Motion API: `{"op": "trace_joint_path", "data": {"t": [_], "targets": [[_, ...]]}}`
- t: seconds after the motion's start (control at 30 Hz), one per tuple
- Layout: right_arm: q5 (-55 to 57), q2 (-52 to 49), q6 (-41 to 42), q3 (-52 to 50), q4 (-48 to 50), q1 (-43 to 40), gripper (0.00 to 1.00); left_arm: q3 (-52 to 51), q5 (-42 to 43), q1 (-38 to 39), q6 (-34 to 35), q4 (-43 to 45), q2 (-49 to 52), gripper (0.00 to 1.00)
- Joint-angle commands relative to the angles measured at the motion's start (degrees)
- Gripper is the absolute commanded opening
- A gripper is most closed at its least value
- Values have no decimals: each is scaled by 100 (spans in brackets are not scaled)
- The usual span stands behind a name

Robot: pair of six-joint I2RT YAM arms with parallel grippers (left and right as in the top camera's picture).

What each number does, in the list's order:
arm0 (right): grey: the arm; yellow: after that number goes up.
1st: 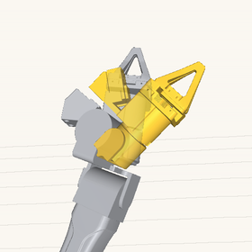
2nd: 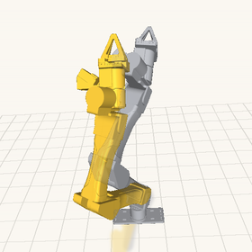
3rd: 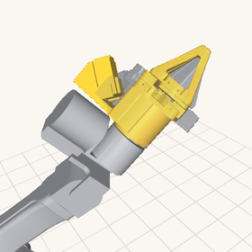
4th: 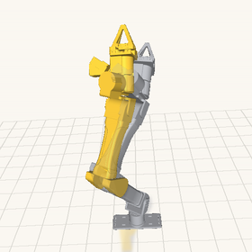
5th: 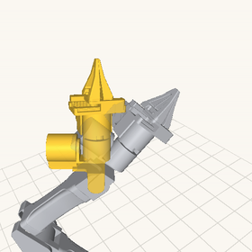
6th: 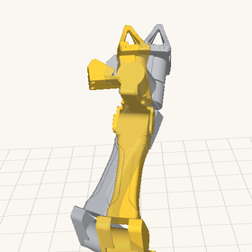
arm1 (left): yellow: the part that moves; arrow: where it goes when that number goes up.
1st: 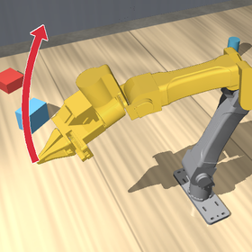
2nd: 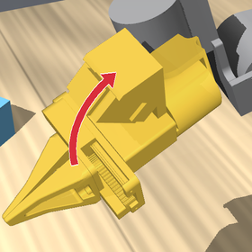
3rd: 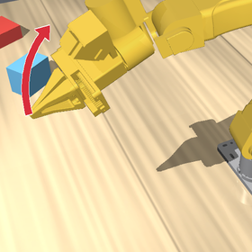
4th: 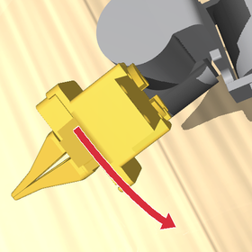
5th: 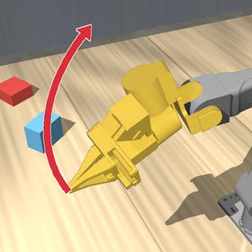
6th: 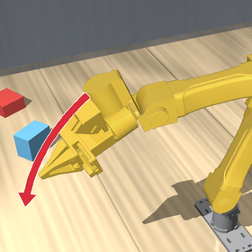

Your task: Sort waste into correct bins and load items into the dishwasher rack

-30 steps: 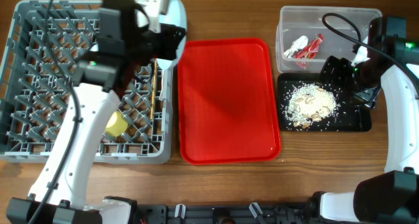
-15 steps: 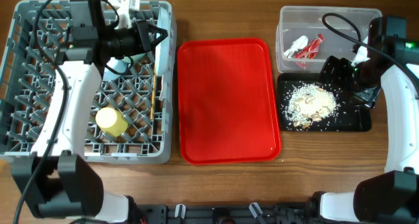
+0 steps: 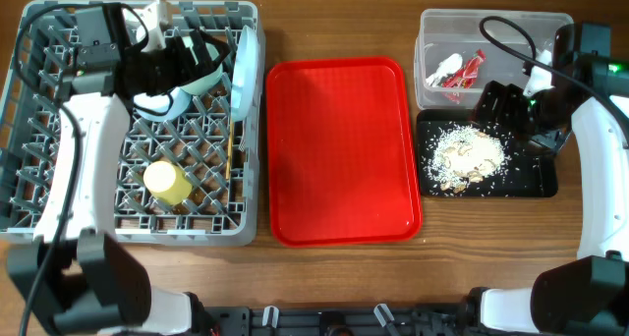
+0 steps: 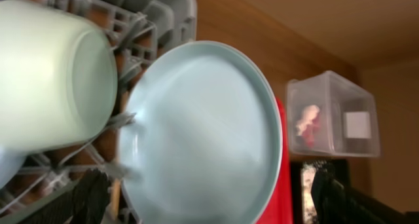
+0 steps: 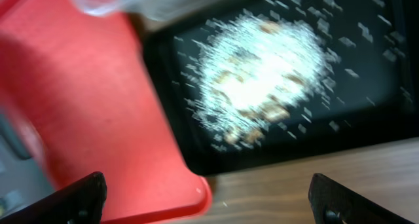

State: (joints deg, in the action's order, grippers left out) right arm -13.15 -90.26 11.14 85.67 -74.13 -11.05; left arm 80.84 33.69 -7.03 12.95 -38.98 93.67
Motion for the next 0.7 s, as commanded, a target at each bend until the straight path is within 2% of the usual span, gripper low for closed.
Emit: {"op": "trace_joint_path", "data": {"t": [0.0, 0.07, 0.13, 0.2, 0.4, 0.53, 0.67], "targets": [[-643, 122, -339, 11, 612, 315, 100, 83, -2234, 264, 308, -743, -282, 100], [-621, 122, -319, 11, 1215, 662, 100, 83, -3182, 407, 575, -1338, -258, 100], [-533, 122, -337, 11, 1698, 946, 100, 83, -3383, 476, 573, -1696, -258, 100], [17, 122, -352, 11, 2057, 1233, 100, 83, -3383, 459, 579, -2159, -258, 100], [210, 142, -350, 9, 1104, 1292, 100, 48, -3379, 470, 660, -3174, -313, 100], [247, 619, -315, -448, 1298, 1292, 100, -485, -3377, 573, 372, -2776, -1010, 100], [439, 1843, -170, -1547, 2103, 1292, 100, -1790, -3285, 706, -55, -1639, -2562, 100]]}}
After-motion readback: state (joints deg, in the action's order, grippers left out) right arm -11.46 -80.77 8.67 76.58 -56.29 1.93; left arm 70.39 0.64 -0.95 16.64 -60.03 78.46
